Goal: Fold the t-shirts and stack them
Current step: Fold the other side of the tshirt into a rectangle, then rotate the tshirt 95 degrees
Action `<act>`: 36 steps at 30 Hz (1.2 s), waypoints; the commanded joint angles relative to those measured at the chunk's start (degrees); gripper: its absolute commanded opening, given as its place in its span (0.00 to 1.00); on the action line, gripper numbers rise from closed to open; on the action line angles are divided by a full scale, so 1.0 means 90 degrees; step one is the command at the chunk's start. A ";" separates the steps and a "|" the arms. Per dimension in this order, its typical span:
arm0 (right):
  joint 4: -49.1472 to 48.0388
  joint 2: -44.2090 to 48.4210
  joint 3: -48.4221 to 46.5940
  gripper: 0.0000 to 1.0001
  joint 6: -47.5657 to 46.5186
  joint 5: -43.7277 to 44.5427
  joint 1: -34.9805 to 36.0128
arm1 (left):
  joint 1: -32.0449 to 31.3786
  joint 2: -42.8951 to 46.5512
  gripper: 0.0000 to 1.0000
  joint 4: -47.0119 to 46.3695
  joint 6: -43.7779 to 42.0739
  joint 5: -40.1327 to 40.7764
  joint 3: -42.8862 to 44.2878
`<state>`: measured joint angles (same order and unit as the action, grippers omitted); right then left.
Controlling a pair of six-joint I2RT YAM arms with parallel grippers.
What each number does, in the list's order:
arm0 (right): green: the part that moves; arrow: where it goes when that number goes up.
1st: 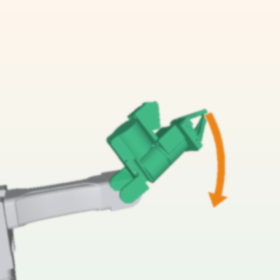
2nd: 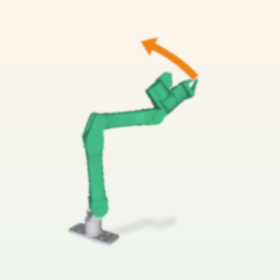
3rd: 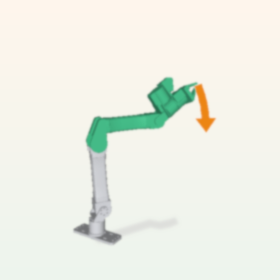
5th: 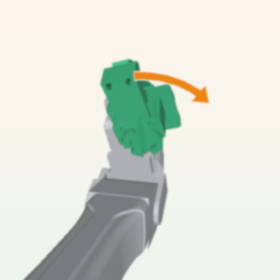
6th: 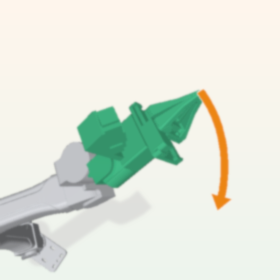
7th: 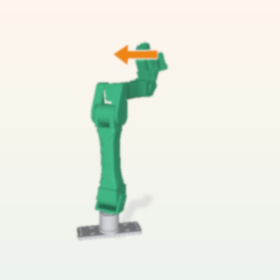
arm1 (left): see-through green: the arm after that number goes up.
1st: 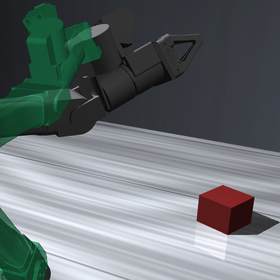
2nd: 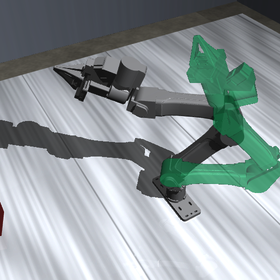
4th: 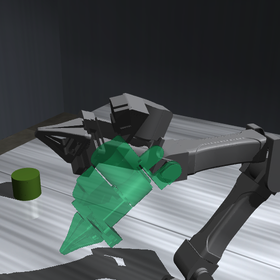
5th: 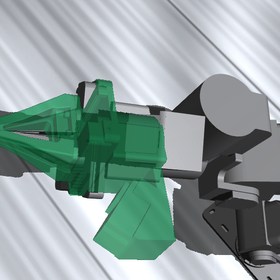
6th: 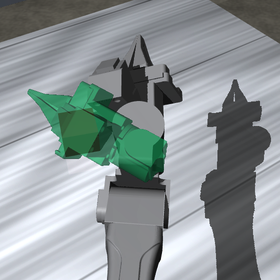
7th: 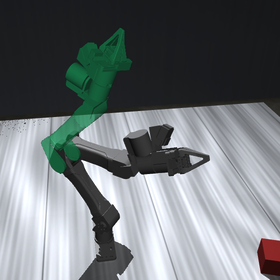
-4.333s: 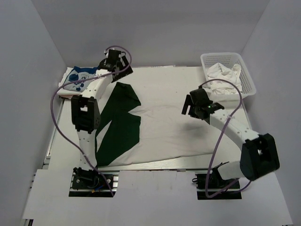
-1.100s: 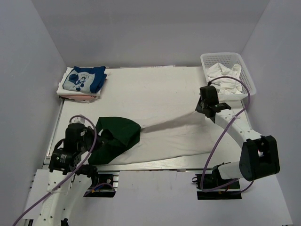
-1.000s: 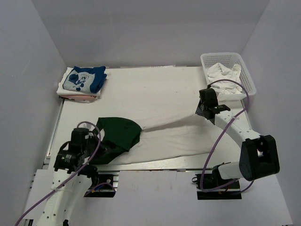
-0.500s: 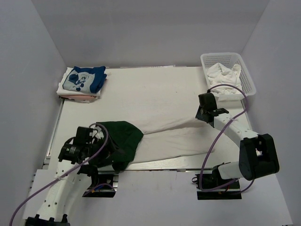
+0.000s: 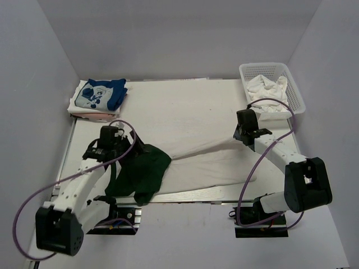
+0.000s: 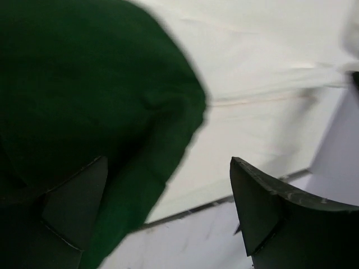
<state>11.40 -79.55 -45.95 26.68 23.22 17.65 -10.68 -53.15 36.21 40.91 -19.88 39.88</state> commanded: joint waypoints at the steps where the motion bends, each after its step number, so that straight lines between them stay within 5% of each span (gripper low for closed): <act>1: -0.0797 0.0030 -0.0138 0.05 -0.0239 0.0301 -0.0037 | -0.0015 -0.1006 1.00 -0.0965 -0.0063 0.0352 -0.0621; 7: -0.1705 0.0332 0.0085 0.05 -0.0747 -0.0012 -0.0018 | 0.0073 -0.2833 1.00 -0.1591 0.0035 0.0636 -0.0671; 11: -0.1541 0.0508 0.0544 0.09 -0.0524 0.0698 -0.0076 | 0.0073 -0.3450 1.00 -0.1495 0.0094 0.0811 -0.0613; 13: -0.0572 0.0567 0.0779 0.27 0.0293 0.1409 -0.0125 | 0.0073 -0.3586 1.00 -0.1367 0.0152 0.0978 -0.0613; 15: 0.0049 0.0626 0.0955 0.33 0.0783 0.1900 -0.0232 | 0.0132 -0.3587 1.00 -0.1240 0.0152 0.1144 -0.0613; 17: 0.1728 0.0674 0.0849 0.47 0.2306 0.2602 -0.0486 | 0.0132 -0.3646 1.00 -0.1036 0.0152 0.1387 -0.0477; 18: 0.1983 0.0810 0.0839 0.72 0.2551 0.2654 -0.0564 | 0.0132 -0.3646 1.00 -0.0957 0.0152 0.1495 -0.0418; 20: 0.2181 0.0899 0.0712 0.73 0.2535 0.2557 -0.0769 | 0.0190 -0.3704 1.00 -0.0898 0.0152 0.1651 -0.0329; 25: 0.1060 0.1406 0.0487 0.91 0.0974 0.0861 -0.0828 | 0.0249 -0.3841 1.00 -0.0839 0.0036 0.1652 0.0003; 30: -0.0278 0.1135 0.0340 0.91 -0.0249 -0.1815 -0.0545 | 0.0249 -0.4426 1.00 -0.0927 -0.0033 0.1594 0.0724; 36: -0.1115 -0.0165 0.0467 0.91 0.0121 -0.2327 -0.0204 | 0.0190 -0.5822 1.00 -0.0938 -0.0277 0.1769 0.2295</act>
<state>8.54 -78.56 -42.50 27.83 8.51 14.94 -9.21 -98.39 33.10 43.35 -15.53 57.78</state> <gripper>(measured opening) 0.907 0.994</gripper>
